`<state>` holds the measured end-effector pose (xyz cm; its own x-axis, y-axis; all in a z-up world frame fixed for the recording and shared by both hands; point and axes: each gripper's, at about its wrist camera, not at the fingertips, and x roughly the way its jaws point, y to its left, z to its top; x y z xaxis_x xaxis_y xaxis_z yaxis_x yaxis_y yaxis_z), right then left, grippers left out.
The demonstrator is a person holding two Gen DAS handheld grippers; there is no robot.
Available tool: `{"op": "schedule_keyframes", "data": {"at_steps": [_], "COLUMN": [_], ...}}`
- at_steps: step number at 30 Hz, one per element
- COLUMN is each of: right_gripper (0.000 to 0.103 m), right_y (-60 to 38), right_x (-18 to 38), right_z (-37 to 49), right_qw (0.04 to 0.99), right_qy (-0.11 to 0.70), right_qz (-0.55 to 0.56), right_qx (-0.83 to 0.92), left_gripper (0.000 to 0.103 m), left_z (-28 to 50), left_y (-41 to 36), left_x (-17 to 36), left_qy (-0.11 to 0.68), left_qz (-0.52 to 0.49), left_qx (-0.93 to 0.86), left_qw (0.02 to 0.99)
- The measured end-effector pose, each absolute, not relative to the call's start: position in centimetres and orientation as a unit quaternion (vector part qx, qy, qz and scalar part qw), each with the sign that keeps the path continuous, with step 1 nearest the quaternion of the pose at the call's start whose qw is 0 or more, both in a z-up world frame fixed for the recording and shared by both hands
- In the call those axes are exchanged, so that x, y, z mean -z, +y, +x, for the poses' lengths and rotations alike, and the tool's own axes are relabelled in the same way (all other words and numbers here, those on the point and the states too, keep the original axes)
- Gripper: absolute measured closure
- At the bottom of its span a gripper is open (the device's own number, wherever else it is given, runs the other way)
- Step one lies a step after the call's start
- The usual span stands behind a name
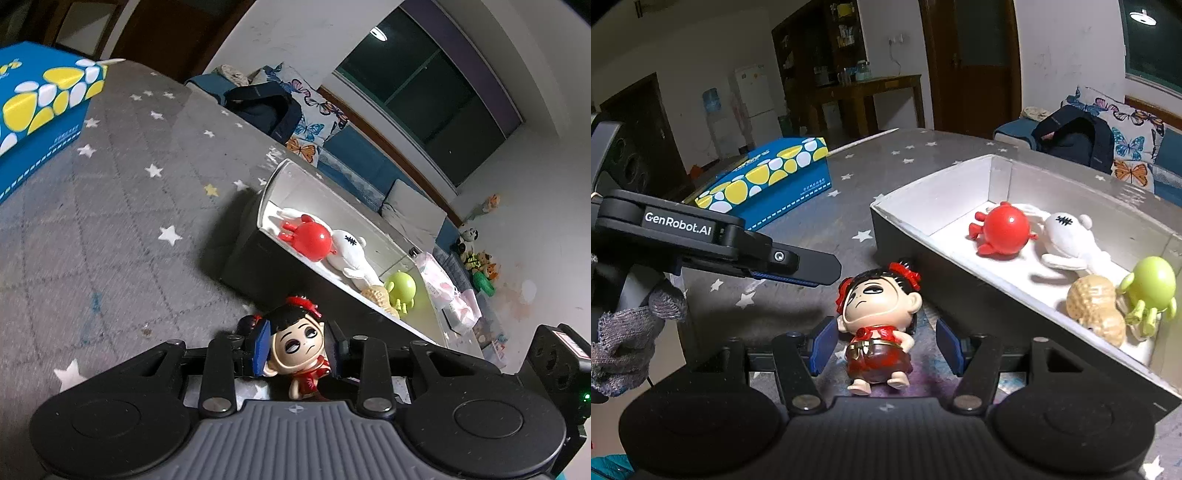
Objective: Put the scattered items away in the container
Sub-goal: 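Move the right gripper down to the red-haired doll beside the box, then close the right gripper on the doll's body and lift it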
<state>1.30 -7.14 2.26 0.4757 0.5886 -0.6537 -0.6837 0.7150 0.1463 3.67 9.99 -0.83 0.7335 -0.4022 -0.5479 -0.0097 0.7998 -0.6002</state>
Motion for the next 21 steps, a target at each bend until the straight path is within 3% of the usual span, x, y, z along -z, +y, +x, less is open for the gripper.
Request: {"op": "schedule_keyframes", "data": {"at_steps": [21], "right_gripper": [0.043], "right_y": [-4.7], "right_x": [-0.5], "right_z": [3.2], "right_qw": [0.841], "right_qy": [0.384], "right_qz": [-0.082], "right_qx": [-0.373], "left_gripper": [0.068], "left_z": [4.6], "left_y": [11.4], "left_x": [3.8], "left_qy": [0.366], "left_qz": [-0.374], "left_qx": [0.130], "left_qw": [0.842]}}
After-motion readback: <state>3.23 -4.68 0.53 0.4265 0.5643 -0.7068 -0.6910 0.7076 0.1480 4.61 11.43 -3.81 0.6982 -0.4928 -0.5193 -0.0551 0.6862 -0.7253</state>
